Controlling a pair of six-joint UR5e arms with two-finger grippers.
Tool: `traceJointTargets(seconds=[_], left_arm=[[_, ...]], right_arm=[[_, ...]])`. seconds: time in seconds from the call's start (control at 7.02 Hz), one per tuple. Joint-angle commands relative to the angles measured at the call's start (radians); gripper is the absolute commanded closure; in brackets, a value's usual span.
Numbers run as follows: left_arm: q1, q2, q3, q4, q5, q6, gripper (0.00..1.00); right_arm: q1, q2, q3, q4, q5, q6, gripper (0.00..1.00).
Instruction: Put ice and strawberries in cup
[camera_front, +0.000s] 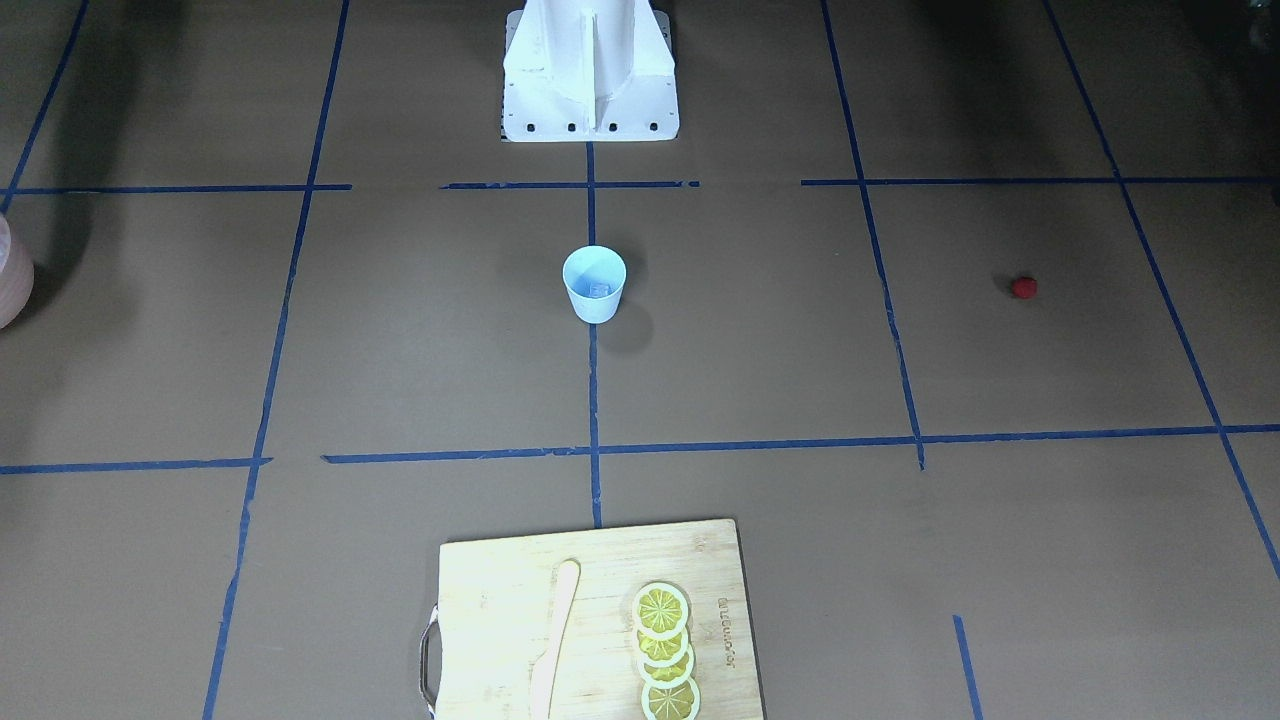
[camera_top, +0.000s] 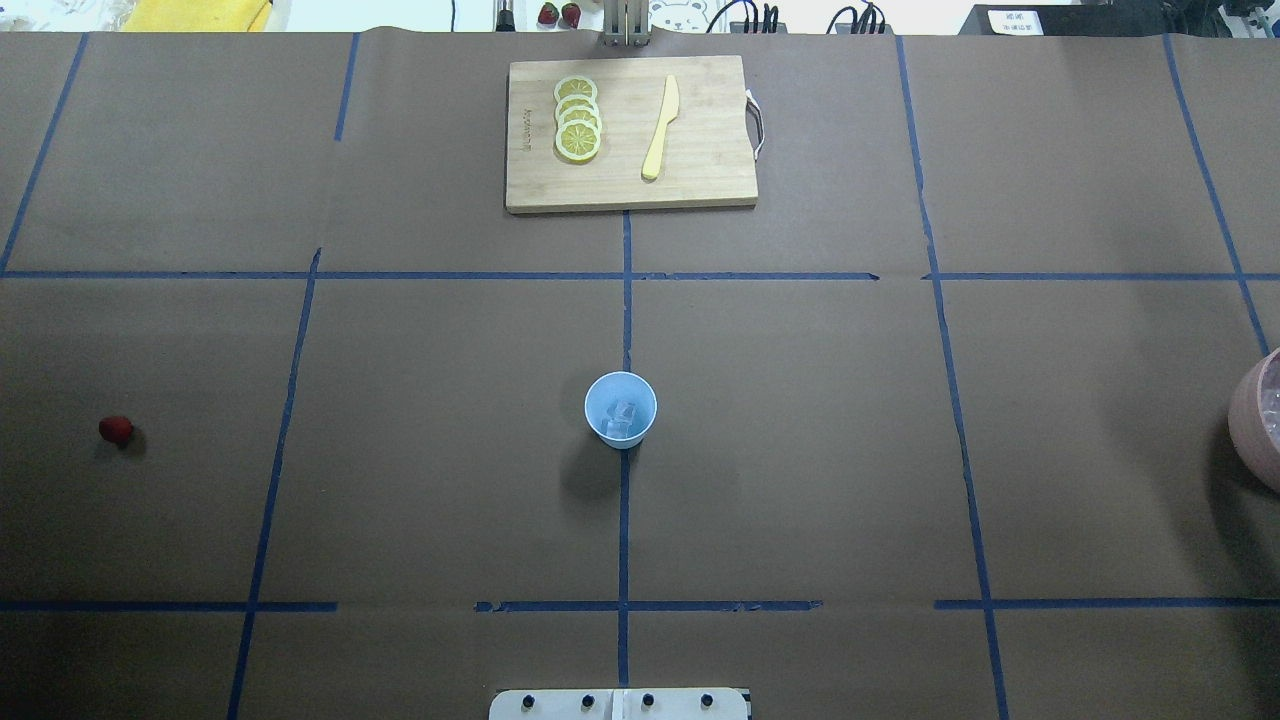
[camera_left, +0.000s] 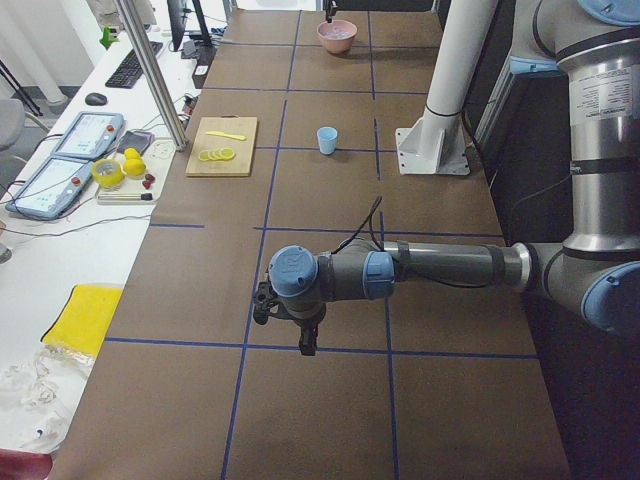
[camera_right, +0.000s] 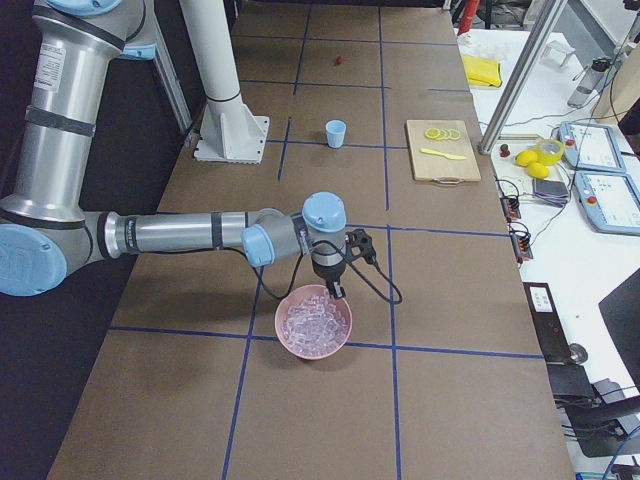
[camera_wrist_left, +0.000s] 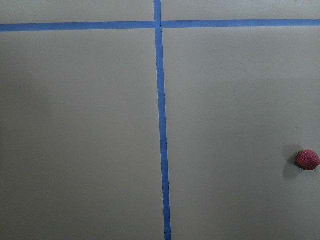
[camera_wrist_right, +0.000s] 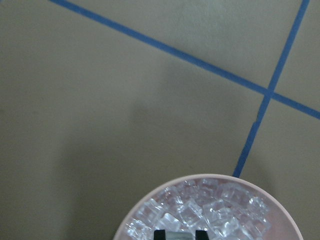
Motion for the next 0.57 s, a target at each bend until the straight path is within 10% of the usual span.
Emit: traceJointTargets(seconds=[0.0,0.43], left_arm=[[0.000,0.000,0.003,-0.002,0.001,0.000,0.00],[0.000,-0.002,0.000,-0.002,0.000,0.000,0.00]], right_arm=[[-0.006,0.123,0.066,-0.136,0.002,0.089,0.98],[-0.196,0.307,0.074,-0.140,-0.007,0.484,0.98]])
